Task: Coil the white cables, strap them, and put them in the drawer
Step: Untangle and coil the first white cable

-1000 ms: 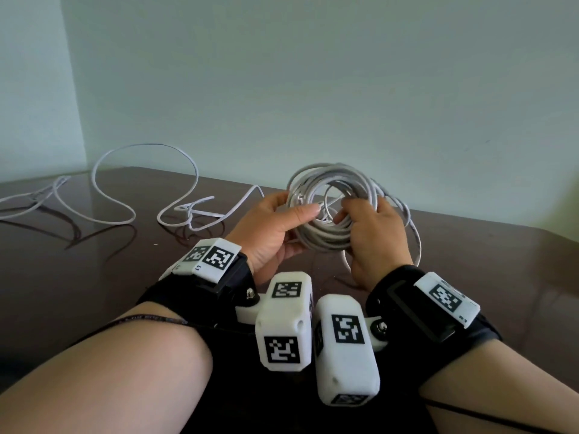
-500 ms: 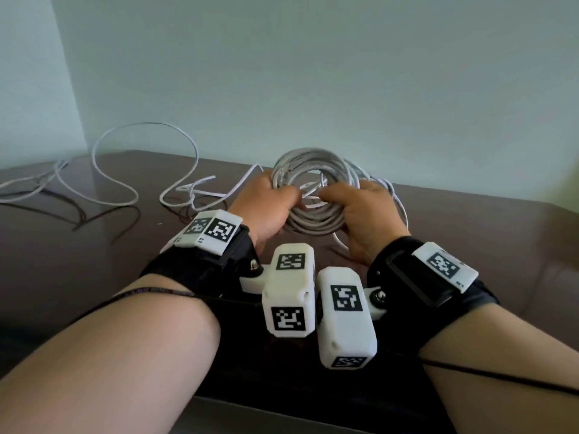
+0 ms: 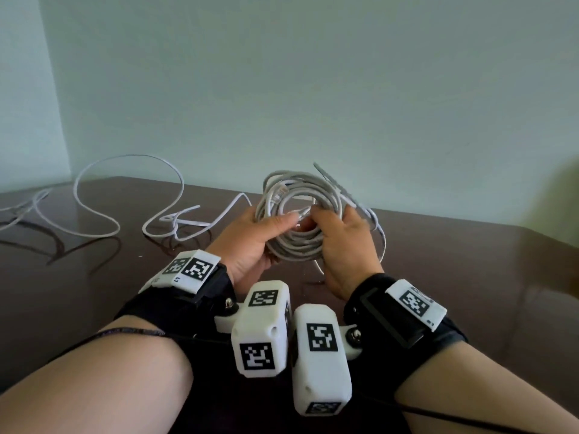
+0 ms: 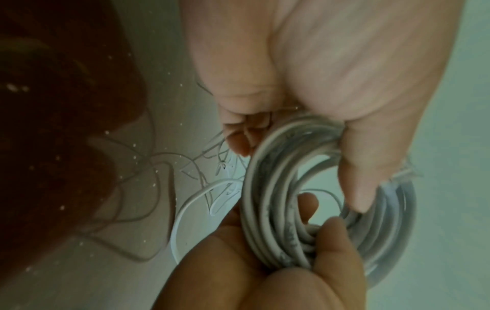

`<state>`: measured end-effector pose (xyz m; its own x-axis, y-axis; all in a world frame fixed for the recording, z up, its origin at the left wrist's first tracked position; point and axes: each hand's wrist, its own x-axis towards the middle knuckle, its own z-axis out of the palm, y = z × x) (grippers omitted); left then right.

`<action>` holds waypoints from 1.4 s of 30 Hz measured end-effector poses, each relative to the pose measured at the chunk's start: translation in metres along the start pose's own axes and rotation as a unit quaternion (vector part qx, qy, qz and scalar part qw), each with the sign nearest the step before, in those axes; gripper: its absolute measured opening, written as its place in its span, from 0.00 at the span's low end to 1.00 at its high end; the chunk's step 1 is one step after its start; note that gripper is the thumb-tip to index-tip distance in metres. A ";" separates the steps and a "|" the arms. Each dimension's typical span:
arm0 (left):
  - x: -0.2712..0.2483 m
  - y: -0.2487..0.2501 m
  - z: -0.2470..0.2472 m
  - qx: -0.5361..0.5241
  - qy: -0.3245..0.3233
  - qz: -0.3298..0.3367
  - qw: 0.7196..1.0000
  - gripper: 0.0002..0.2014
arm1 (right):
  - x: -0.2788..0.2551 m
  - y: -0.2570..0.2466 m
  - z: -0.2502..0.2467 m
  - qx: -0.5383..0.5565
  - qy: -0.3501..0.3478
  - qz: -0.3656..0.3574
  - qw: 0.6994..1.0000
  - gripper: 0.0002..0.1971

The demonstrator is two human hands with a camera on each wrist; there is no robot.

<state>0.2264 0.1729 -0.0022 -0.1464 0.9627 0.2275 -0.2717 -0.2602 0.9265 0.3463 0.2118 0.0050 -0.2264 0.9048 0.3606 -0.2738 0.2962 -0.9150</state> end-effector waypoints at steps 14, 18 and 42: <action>-0.004 0.012 -0.006 0.285 0.212 0.168 0.920 0.09 | -0.011 -0.006 -0.001 -0.131 -0.076 0.027 0.988 0.05; -0.003 0.011 -0.009 0.351 0.214 0.123 0.903 0.04 | -0.012 -0.005 -0.003 -0.100 -0.071 0.085 0.989 0.09; -0.006 -0.002 0.007 -0.098 0.130 -0.004 0.987 0.04 | -0.003 -0.018 -0.012 -0.202 -0.057 0.067 0.975 0.41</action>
<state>0.2346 0.1681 -0.0033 -0.3751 0.9202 0.1118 -0.4484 -0.2857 0.8470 0.3628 0.2077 0.0179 -0.3437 0.9108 0.2288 0.1518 0.2943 -0.9436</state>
